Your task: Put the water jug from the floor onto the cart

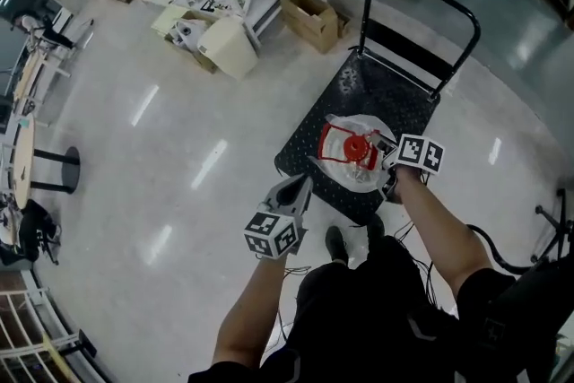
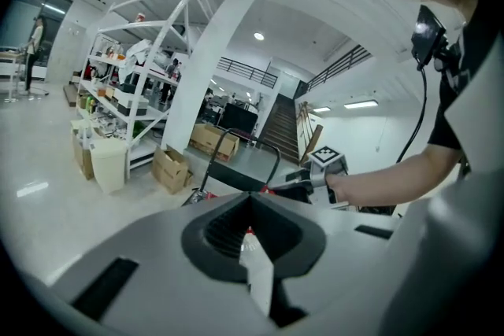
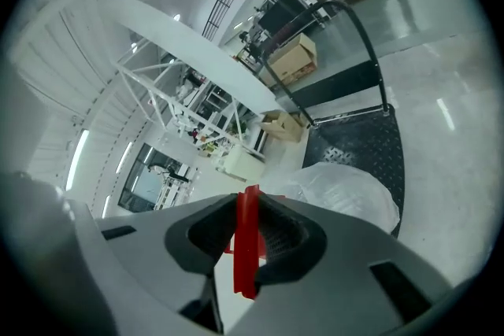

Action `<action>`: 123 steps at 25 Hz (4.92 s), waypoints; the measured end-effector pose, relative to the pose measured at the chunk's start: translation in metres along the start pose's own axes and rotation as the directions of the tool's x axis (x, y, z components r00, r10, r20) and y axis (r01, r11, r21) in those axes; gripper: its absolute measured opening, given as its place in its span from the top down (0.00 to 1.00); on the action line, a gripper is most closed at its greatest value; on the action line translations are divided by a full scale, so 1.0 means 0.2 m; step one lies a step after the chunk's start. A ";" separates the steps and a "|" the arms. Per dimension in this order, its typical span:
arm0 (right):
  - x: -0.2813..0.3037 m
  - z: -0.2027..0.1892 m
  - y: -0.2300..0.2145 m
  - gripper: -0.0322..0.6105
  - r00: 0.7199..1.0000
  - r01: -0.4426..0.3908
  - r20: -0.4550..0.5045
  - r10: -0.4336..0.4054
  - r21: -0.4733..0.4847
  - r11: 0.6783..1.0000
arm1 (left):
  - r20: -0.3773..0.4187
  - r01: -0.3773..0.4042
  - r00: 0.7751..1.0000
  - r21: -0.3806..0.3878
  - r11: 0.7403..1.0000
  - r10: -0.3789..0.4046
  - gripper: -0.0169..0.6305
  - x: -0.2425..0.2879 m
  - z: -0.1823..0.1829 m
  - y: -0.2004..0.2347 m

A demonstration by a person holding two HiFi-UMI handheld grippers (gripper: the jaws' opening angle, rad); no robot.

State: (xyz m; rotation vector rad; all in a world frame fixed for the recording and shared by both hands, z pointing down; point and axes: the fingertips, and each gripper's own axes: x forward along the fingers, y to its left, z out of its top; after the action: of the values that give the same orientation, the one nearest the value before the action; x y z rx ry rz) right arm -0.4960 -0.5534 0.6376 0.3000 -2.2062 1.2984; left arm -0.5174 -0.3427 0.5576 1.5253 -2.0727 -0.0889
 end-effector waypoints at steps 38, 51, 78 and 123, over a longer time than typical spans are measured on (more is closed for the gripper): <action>0.63 0.14 -0.34 0.83 0.983 0.101 -0.119 -0.140 -0.288 0.952 | -0.027 -0.160 0.987 -0.070 0.985 0.159 0.98 0.04 -0.09 0.09; -0.02 0.65 0.02 0.83 0.985 0.143 0.162 -0.057 -0.587 0.797 | 0.058 -0.002 0.998 0.072 0.997 -0.002 0.98 0.07 0.26 -0.19; -2.21 0.29 0.14 0.95 0.682 0.595 0.702 -0.204 -0.372 0.712 | 0.049 0.573 0.795 0.266 0.775 -0.605 0.98 0.23 0.56 -1.32; -3.02 -1.82 0.63 0.95 0.591 0.681 0.760 -0.269 -0.292 0.672 | -0.127 0.737 0.624 0.423 0.527 -0.771 0.97 -1.63 -0.27 -1.95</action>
State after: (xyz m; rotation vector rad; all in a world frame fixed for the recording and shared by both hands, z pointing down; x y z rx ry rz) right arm 0.0685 -0.2284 0.3404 1.2197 -2.6441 0.1484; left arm -0.0929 -0.1730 0.3308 2.6772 -1.3424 0.0049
